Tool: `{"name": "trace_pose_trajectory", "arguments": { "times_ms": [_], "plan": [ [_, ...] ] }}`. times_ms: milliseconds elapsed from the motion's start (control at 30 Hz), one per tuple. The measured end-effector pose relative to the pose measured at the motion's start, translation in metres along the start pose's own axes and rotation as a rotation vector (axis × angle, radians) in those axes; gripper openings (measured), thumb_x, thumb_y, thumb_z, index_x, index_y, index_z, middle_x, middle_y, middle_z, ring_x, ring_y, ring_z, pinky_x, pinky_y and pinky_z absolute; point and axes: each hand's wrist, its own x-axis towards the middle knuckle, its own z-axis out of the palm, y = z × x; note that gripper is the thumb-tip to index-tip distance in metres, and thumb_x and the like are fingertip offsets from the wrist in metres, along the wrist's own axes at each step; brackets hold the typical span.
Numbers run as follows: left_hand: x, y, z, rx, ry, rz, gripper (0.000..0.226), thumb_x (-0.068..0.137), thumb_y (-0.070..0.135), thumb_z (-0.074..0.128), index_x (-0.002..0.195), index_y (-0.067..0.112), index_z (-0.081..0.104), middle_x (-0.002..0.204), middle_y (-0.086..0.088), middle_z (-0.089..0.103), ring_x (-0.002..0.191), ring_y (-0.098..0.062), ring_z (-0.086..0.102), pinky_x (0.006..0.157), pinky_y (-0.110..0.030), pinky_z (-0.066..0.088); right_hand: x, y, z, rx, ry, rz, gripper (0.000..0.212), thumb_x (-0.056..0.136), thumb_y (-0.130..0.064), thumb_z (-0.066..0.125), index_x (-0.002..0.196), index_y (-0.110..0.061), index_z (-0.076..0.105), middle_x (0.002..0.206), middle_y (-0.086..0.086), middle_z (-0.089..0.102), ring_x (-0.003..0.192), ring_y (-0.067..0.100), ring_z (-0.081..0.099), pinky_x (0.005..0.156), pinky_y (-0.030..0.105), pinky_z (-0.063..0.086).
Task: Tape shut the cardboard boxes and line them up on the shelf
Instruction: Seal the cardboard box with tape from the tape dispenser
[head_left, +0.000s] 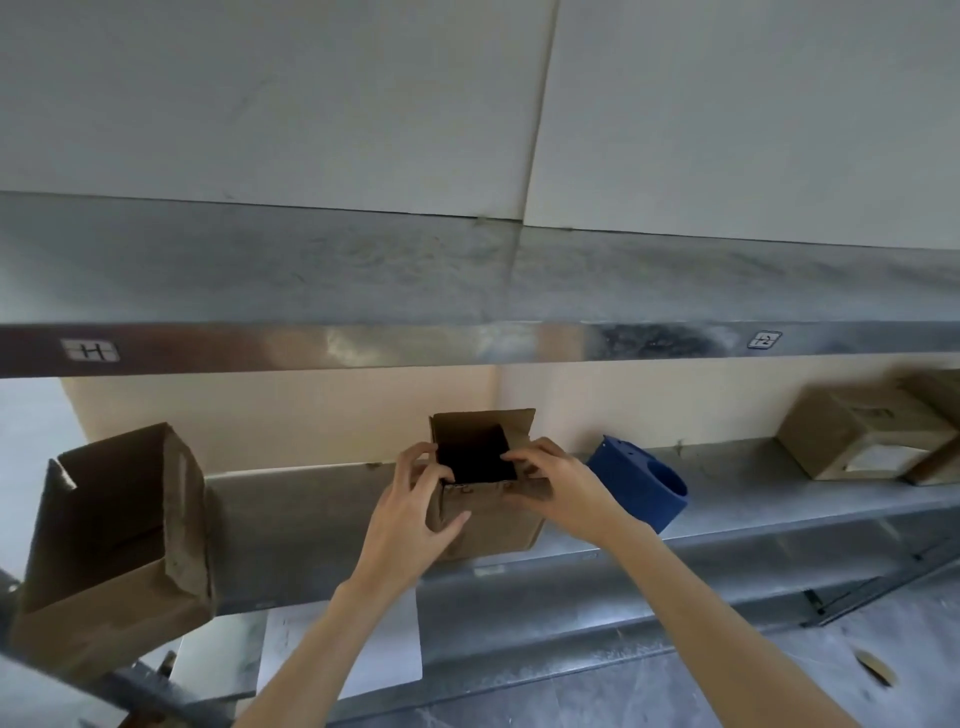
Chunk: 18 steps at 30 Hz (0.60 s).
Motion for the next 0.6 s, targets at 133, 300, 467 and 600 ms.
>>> {"name": "trace_pose_trajectory", "arguments": {
  "times_ms": [133,300,467,600],
  "plan": [
    [0.002,0.008,0.01,0.0,0.031,-0.022,0.039,0.08,0.038,0.079,0.106,0.029,0.053,0.142,0.005,0.033,0.095,-0.014,0.061,0.084,-0.024,0.053,0.0,0.013,-0.014,0.041,0.004,0.036,0.051,0.084,-0.062,0.062,0.129,-0.039,0.052,0.127,-0.016,0.05,0.105,0.003,0.056,0.087,0.025,0.052],
    [0.006,0.017,0.016,0.019,0.08,-0.041,0.036,0.078,0.026,0.082,0.097,0.025,0.051,0.141,0.004,0.035,0.089,-0.012,0.06,0.075,-0.02,0.053,0.006,0.027,-0.029,0.037,-0.012,0.063,0.06,0.083,-0.073,0.044,0.13,-0.037,0.051,0.13,-0.018,0.047,0.112,0.001,0.051,0.091,0.024,0.049],
    [0.003,0.022,0.025,0.001,0.094,-0.049,0.039,0.079,0.026,0.082,0.095,0.03,0.046,0.141,0.002,0.039,0.103,-0.011,0.059,0.089,-0.016,0.048,0.022,0.035,-0.035,0.067,-0.055,0.079,0.047,0.095,-0.054,0.048,0.137,-0.031,0.047,0.14,-0.015,0.04,0.123,0.008,0.046,0.102,0.03,0.044],
    [0.0,0.02,0.031,0.005,0.093,-0.034,0.036,0.08,0.027,0.081,0.094,0.03,0.048,0.14,0.002,0.041,0.104,-0.008,0.057,0.092,-0.008,0.04,0.033,0.039,-0.036,0.098,-0.084,0.062,0.049,0.097,-0.047,0.049,0.142,-0.028,0.042,0.145,-0.01,0.039,0.13,0.012,0.042,0.109,0.035,0.038]
  ]
}}
